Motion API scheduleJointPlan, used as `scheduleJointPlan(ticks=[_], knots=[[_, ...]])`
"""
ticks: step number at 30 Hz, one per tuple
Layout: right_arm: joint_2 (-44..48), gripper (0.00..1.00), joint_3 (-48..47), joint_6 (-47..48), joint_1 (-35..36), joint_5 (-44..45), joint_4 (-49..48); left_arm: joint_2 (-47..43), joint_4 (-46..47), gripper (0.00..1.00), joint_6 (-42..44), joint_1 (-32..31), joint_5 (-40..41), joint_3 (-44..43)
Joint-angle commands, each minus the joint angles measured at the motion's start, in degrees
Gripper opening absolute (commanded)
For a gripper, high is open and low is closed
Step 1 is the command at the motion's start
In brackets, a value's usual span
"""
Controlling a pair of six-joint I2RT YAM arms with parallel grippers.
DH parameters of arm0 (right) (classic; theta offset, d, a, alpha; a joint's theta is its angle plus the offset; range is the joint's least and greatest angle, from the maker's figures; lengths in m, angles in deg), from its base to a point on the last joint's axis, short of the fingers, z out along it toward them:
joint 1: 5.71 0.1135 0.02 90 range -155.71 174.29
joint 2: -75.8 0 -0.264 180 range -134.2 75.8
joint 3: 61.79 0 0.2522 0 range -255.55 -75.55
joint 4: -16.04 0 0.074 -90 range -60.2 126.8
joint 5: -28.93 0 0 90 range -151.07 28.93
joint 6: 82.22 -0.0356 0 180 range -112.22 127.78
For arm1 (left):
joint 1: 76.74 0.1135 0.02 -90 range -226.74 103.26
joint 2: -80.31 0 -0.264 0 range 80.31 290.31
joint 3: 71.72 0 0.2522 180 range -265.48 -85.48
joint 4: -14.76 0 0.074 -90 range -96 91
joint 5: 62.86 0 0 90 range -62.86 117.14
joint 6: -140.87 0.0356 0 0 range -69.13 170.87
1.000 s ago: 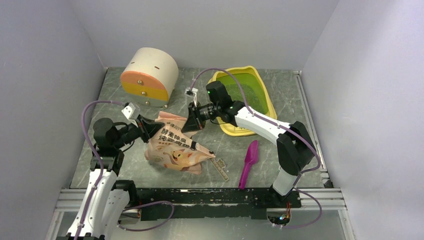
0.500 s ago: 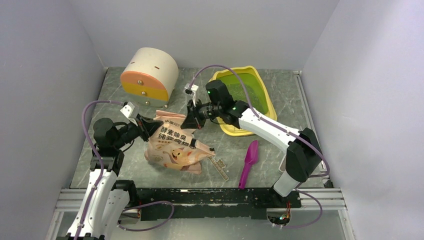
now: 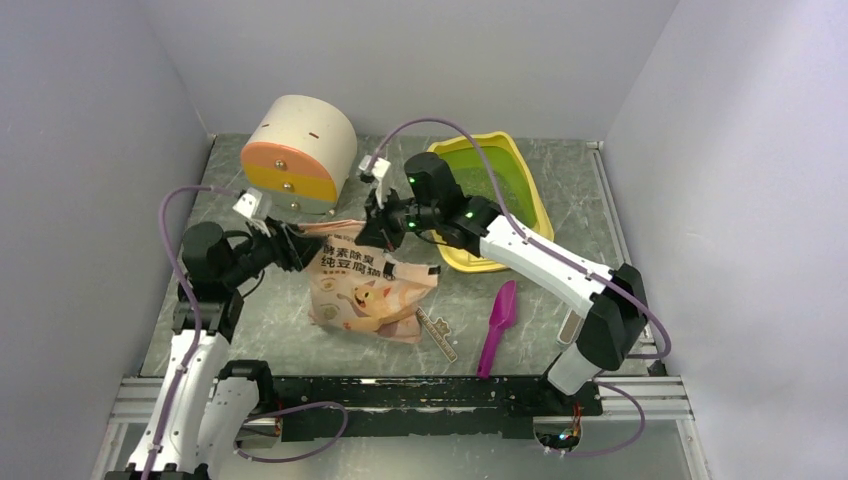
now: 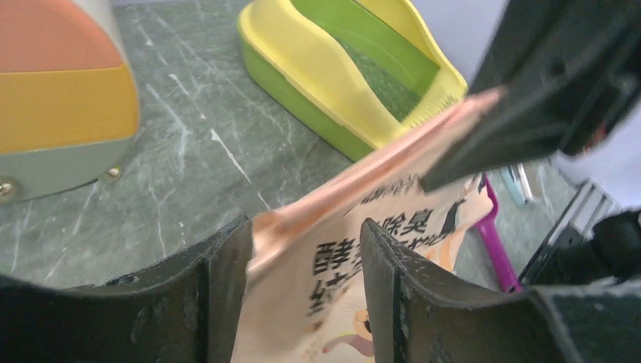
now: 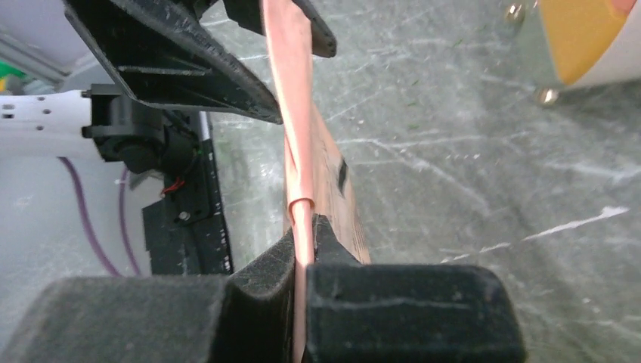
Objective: Fill the litter box with clean litter
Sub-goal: Open the cat litter bag at the center of the board.
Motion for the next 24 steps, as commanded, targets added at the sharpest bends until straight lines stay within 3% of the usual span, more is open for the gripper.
scheduleJointPlan(ticks=[1, 5, 8, 11, 13, 17, 24], knots=[[-1.58, 0.00, -9.80, 7.92, 4.36, 10.26, 1.54, 2.94, -13.32, 0.62, -6.13, -0.13, 12.95, -11.58], [-5.38, 0.00, -15.45, 9.92, 7.62, 18.69, 4.60, 6.17, -23.16, 0.72, -9.73, -0.13, 19.50, -21.71], [-6.19, 0.00, -16.96, 10.08, 8.56, 19.65, 4.83, 5.64, -27.50, 0.83, -13.77, -0.13, 23.99, -25.74], [-5.61, 0.00, -15.74, 10.08, 9.51, 19.23, 3.41, 5.02, -31.26, 0.84, -16.67, -0.06, 26.11, -28.69], [-5.02, 0.00, -14.44, 9.69, 10.02, 19.31, 2.29, 5.10, -33.88, 0.91, -19.08, -0.10, 27.57, -30.52], [-3.52, 0.00, -11.04, 9.27, 10.73, 19.41, -0.29, 6.73, -38.91, 0.90, -24.35, -0.13, 21.81, -31.84], [0.31, 0.00, -4.17, 8.45, 10.89, 20.92, -5.61, 1.33, -34.41, 0.89, -36.92, -0.10, 19.55, -24.86]])
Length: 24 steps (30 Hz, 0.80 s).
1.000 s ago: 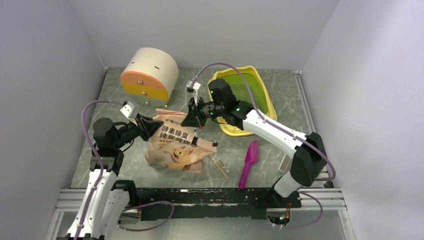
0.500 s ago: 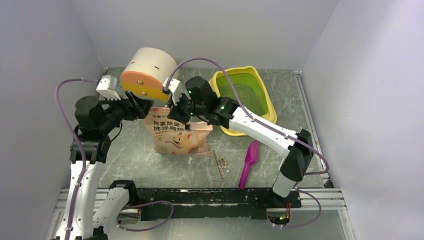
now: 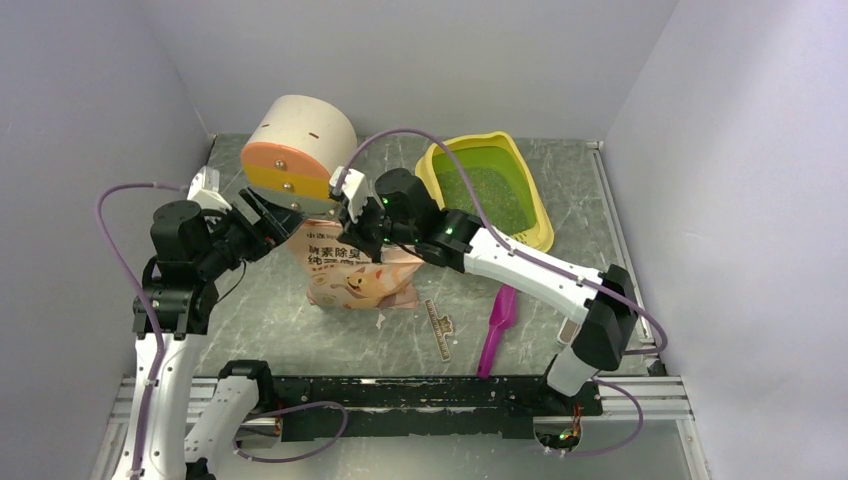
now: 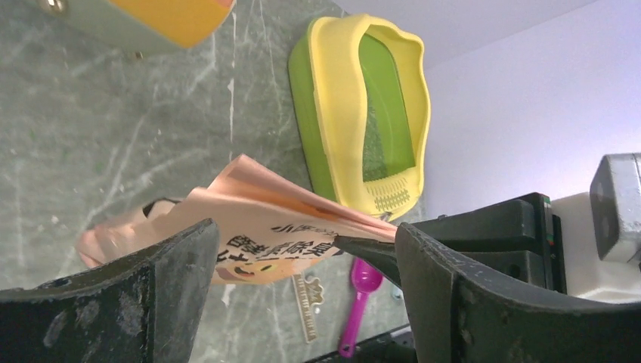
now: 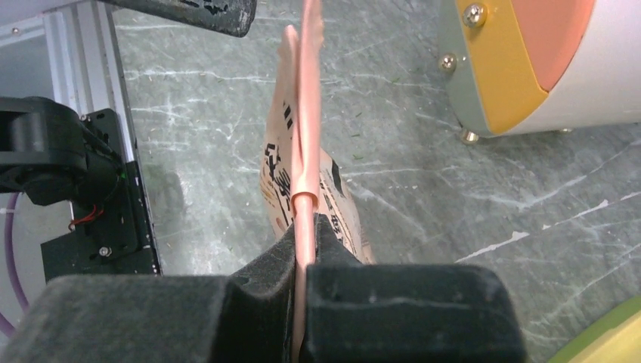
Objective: Fill the litter box with clean litter
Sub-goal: Open the cat litter bag at the center of the board.
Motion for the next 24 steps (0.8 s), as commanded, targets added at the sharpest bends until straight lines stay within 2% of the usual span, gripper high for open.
scheduleJointPlan(ticks=[1, 7, 16, 19, 24], knots=[[4.42, 0.00, 4.18, -1.01, 0.54, 0.72, -8.02, -3.59, 0.16, 0.89, -9.56, -0.12, -1.70, 2.38], [5.98, 0.00, 8.23, -0.17, 1.07, 1.30, -11.27, -2.74, -3.59, 0.91, -12.23, -0.13, -0.89, 1.46], [6.96, 0.00, 10.73, 0.81, 1.75, 2.10, -12.08, -3.04, -0.66, 0.89, -16.99, -0.17, -2.44, 7.26], [7.04, 0.00, 11.01, 1.18, 1.82, 2.14, -12.13, -1.89, 1.29, 0.85, -17.14, -0.17, -3.38, 8.57], [7.03, 0.00, 12.59, 1.77, 1.94, 2.48, -14.15, 0.91, 0.90, 0.85, -15.23, -0.74, -3.14, 8.47]])
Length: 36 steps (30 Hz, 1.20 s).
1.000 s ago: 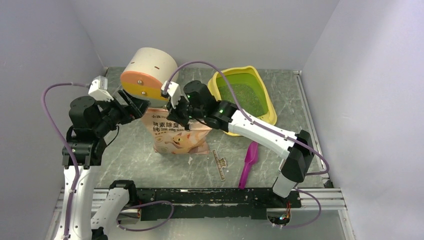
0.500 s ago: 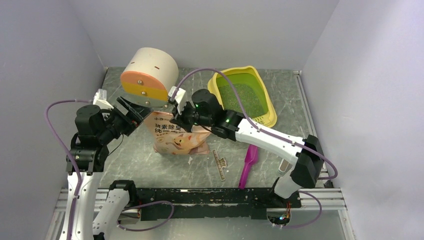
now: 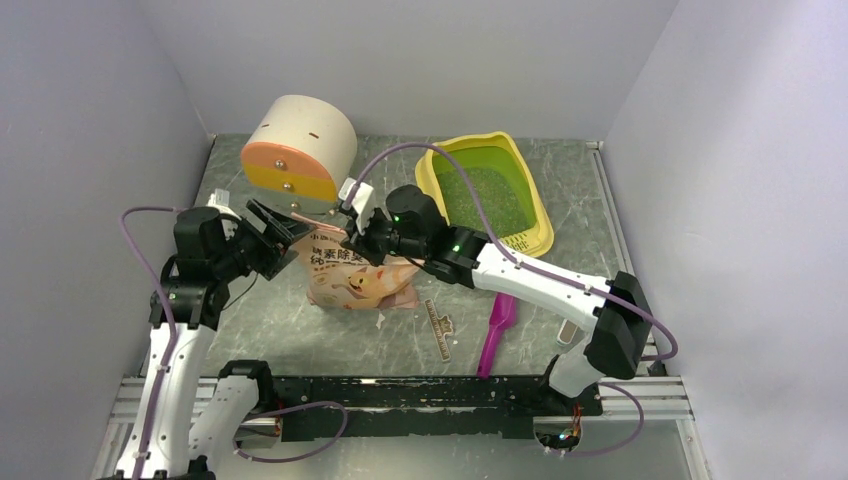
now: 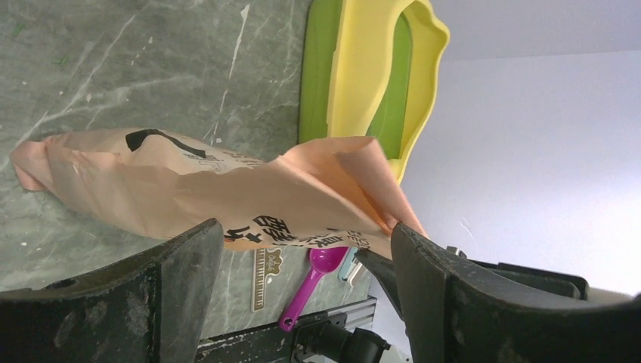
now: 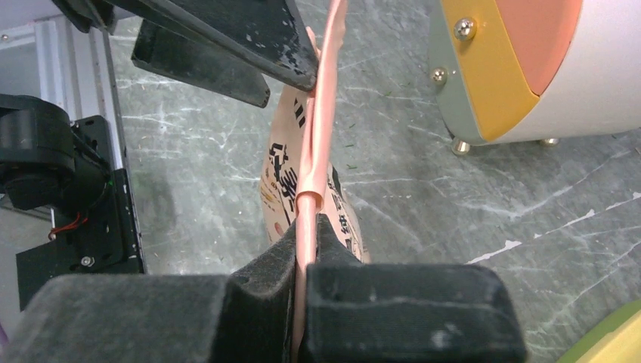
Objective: Fill the litter box with clean litter
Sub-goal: Open the cat litter bag at the center of the board.
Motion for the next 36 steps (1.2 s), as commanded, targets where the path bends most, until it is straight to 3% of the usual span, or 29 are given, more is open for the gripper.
scheduleJointPlan(ticks=[1, 7, 14, 20, 25, 36], knots=[[1.55, 0.00, 1.32, 1.08, 0.67, 0.41, -3.45, 1.18, 2.19, 0.86, 0.09, -0.87, -1.76, 0.74], [1.08, 0.00, 1.40, 1.01, 0.61, 0.22, -3.26, 0.65, 7.37, 0.86, -3.01, -1.80, -3.97, 5.77], [1.25, 0.00, 0.76, 2.39, 1.06, -2.95, -2.61, 1.99, 11.22, 0.87, -5.10, -2.77, -5.32, 3.75], [1.25, 0.00, -0.06, 2.25, 1.13, -1.67, -2.67, -0.97, 5.19, 0.92, -4.86, -2.80, -2.52, -2.44], [2.09, 0.00, 1.05, 1.18, 1.24, -4.53, -5.15, -2.27, 8.27, 0.92, -8.16, -2.81, -3.44, 1.27], [1.98, 0.00, 1.02, 4.78, 3.28, -4.18, -4.98, 1.56, 8.36, 0.89, -5.24, -3.43, -2.77, 2.64]])
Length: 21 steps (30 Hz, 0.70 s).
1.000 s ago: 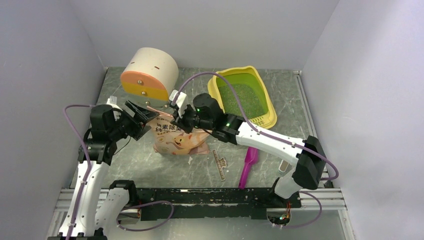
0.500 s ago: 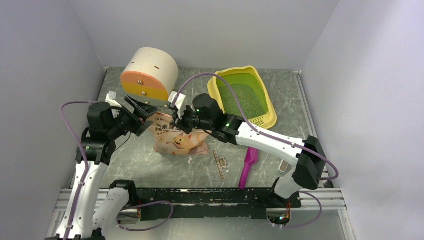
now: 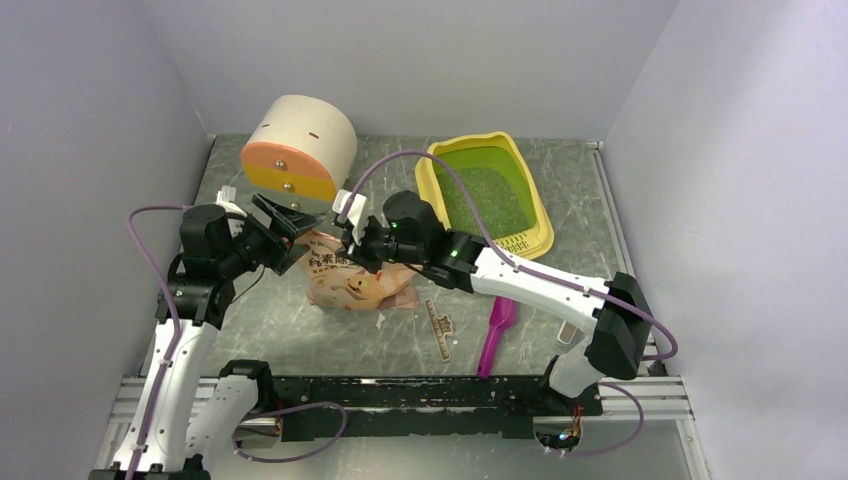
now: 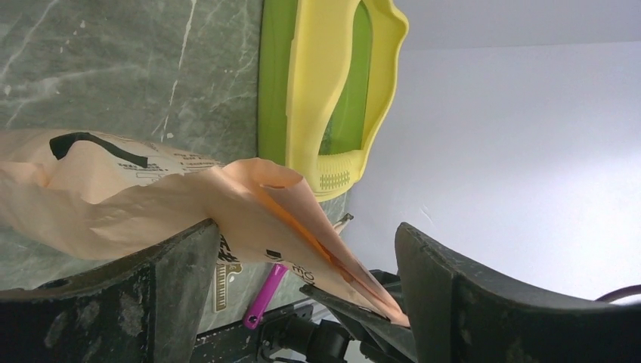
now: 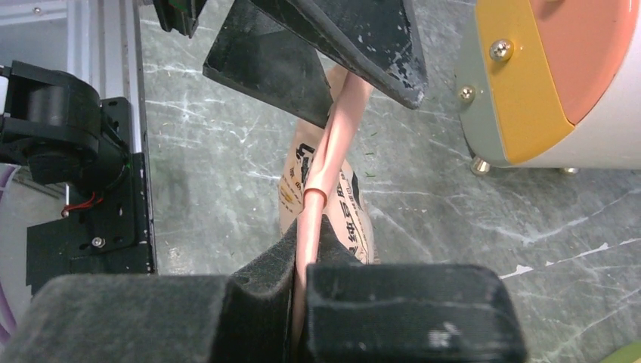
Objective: Fill the litter box with clean litter
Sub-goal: Open the cat litter bag at the center of the board.
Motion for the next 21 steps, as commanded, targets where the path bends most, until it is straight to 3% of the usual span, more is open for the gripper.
scheduleJointPlan(ticks=[1, 10, 14, 18, 20, 21], knots=[[1.51, 0.00, -0.59, 2.59, 2.19, -0.19, -3.29, 0.46, 0.96, 0.88, 1.58, -1.22, -0.24, 0.79], [0.04, 0.00, -3.89, 8.34, 4.03, 3.21, -1.13, 1.49, 2.17, 0.73, 5.60, -5.38, 0.84, 3.05], [0.29, 0.00, -4.25, 9.48, 4.44, 3.89, -1.10, 1.39, 3.21, 0.49, 5.76, -6.49, 1.26, 3.60], [2.19, 0.00, -3.02, 7.41, 4.42, 5.00, -0.82, -0.10, 1.53, 0.16, 6.40, -6.58, 4.10, 1.97], [4.45, 0.06, -1.01, 4.61, 4.39, 7.08, -1.50, -0.66, 0.63, 0.05, 6.84, -6.58, 5.18, 1.00], [5.89, 0.16, 0.00, 2.85, 4.32, 9.35, -1.90, -0.88, 0.14, 0.05, 6.96, -6.58, 5.77, 0.54]])
